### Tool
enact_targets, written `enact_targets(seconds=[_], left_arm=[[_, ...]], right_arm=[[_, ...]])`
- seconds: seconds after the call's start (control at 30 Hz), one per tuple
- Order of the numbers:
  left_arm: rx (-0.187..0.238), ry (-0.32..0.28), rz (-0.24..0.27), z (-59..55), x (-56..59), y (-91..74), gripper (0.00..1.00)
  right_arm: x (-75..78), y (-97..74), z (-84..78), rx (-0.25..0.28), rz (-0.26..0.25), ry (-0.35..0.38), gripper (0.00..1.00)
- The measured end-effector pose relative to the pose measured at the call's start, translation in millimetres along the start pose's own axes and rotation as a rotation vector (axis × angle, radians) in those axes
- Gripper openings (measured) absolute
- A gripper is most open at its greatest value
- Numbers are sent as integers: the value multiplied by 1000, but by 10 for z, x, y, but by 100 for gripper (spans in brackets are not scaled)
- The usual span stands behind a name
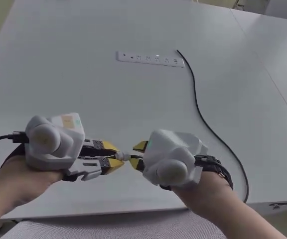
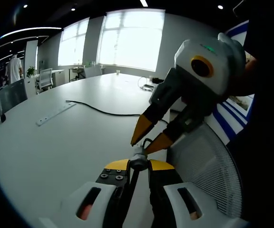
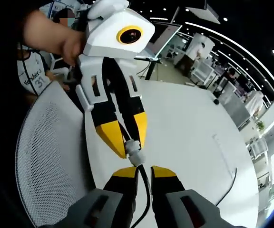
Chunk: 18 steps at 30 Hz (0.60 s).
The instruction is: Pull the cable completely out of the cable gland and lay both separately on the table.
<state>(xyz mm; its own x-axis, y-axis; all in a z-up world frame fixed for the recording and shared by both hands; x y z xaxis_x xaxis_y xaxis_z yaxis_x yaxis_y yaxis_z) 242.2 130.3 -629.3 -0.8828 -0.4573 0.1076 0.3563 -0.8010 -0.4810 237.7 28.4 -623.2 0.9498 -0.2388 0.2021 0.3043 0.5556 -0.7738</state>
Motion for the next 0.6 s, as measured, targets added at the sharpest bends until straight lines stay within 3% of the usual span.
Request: enact_targets(seconds=[0.13, 0.6], left_arm=[[2, 4, 1, 2, -27, 4, 15], [16, 2, 6, 17, -71, -9, 15]], right_arm=[[-4, 13, -5, -3, 4, -13, 1], [102, 8, -59, 44, 5, 198, 0]])
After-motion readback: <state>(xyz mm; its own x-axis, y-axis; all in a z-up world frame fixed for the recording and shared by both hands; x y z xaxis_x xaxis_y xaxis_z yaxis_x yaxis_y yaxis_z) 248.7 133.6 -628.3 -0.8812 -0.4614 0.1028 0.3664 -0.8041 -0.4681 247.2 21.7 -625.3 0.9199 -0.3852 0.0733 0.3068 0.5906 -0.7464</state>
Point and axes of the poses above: the centre of the closed fingertips' face, and the gripper's own axes: y roughly forward along the fingers, x roughly to its right, z roughly out of its top, the point moved 7 cm from there along -y, roughly backward along the fingers, and after that the axes turned 7 degrees about z, right-handed, at the moved point
